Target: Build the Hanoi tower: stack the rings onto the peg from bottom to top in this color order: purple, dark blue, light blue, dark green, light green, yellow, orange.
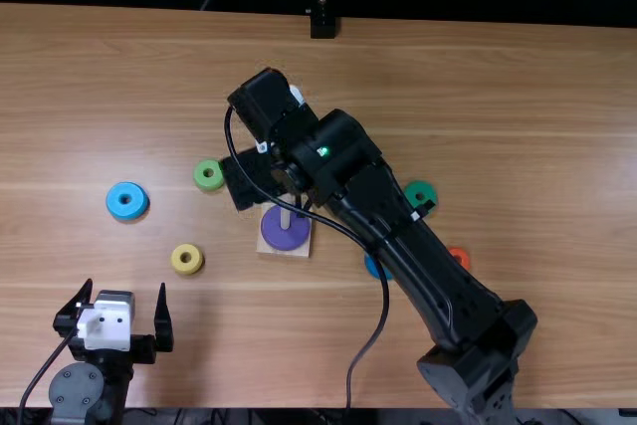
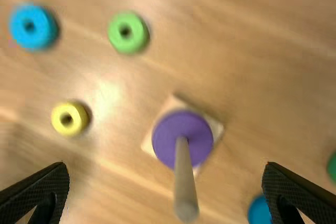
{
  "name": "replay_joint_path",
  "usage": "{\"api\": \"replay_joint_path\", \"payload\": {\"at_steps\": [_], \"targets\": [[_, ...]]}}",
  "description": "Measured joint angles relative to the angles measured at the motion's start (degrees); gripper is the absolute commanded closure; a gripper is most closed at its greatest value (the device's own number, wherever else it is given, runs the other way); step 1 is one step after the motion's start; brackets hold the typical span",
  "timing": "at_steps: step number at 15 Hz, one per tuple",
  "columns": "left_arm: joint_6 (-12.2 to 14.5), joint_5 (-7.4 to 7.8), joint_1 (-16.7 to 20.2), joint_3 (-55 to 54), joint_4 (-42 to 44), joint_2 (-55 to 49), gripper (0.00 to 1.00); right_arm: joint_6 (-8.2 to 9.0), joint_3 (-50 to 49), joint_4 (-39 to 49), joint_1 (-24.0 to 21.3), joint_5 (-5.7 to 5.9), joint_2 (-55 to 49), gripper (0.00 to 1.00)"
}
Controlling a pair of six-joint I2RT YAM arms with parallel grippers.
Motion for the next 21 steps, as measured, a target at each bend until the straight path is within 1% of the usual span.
{"api": "replay_joint_path", "payload": {"at_steps": [2,4,6,9,13,15,17,19,20,21], "targets": [[0.02,-0.02,0.00,0.02,-0.02,0.00,0.00,-0.04,-0.22,4.94,-0.55,-0.02,-0.39,0.00],[0.00,-0.02,0.00,0.02,-0.02,0.02,0.00,-0.15,-5.33,11.41,-2.27,-0.04,-4.61,0.00],[0.00,-0.02,0.00,0.02,-0.02,0.02,0.00,-0.26,-16.26,21.73,-6.01,0.00,-13.09,0.00],[0.00,-0.02,0.00,0.02,-0.04,0.00,0.00,-0.48,-28.92,28.48,-9.79,0.07,-22.58,0.00],[-0.02,-0.04,0.00,0.02,-0.02,0.02,0.00,-0.66,-45.94,28.70,-10.88,0.13,-31.08,0.00],[0.04,-0.02,0.00,0.02,-0.02,0.00,0.00,-0.63,-54.07,28.68,-12.87,0.15,-35.60,0.00],[0.02,0.00,0.00,0.00,-0.02,0.02,0.00,-0.68,-58.95,28.65,-14.91,0.17,-38.21,0.00],[-0.02,0.00,0.00,0.02,-0.02,0.02,0.00,-0.68,-61.99,27.67,-16.02,0.13,-38.53,0.00],[0.00,-0.02,0.00,0.00,0.00,0.00,0.00,-0.70,-63.30,26.01,-16.06,-0.28,-38.53,0.00],[0.00,-0.04,0.00,0.00,0.00,0.00,0.00,-0.72,-64.39,23.34,-16.06,-0.96,-38.53,0.00]]}}
